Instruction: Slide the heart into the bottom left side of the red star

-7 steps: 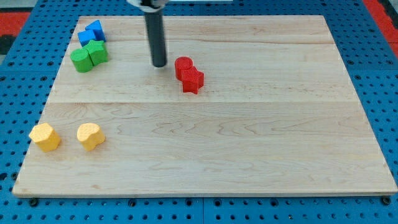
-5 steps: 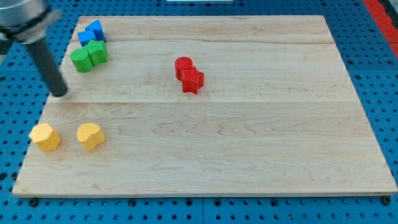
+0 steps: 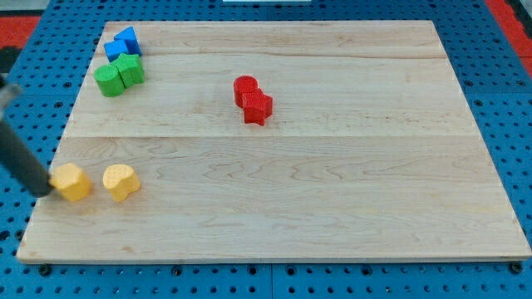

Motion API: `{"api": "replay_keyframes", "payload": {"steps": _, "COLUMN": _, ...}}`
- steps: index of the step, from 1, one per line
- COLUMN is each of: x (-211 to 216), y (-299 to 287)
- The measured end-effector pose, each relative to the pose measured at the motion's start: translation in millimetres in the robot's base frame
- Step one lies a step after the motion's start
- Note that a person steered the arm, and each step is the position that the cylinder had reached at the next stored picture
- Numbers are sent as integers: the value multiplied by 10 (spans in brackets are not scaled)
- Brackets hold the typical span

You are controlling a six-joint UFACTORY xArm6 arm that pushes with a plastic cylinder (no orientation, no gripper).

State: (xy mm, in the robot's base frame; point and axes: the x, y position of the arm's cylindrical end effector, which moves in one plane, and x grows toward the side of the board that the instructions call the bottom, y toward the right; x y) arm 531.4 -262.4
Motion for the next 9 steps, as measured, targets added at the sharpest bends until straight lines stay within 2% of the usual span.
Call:
{"api": "replay_keyframes", "payload": {"steps": 3, "x": 4, "y": 1565}}
{"api": "replay_keyframes", "payload": {"steps": 4, "x": -345, "y": 1650}}
{"api": "replay_keyframes", "payload": {"steps": 6, "x": -223, "y": 1245}}
{"api": "replay_keyframes", "payload": {"steps": 7, "x": -657, "y": 1254}}
{"api": "replay_keyframes", "payload": {"steps": 9, "x": -962, "y": 1624}}
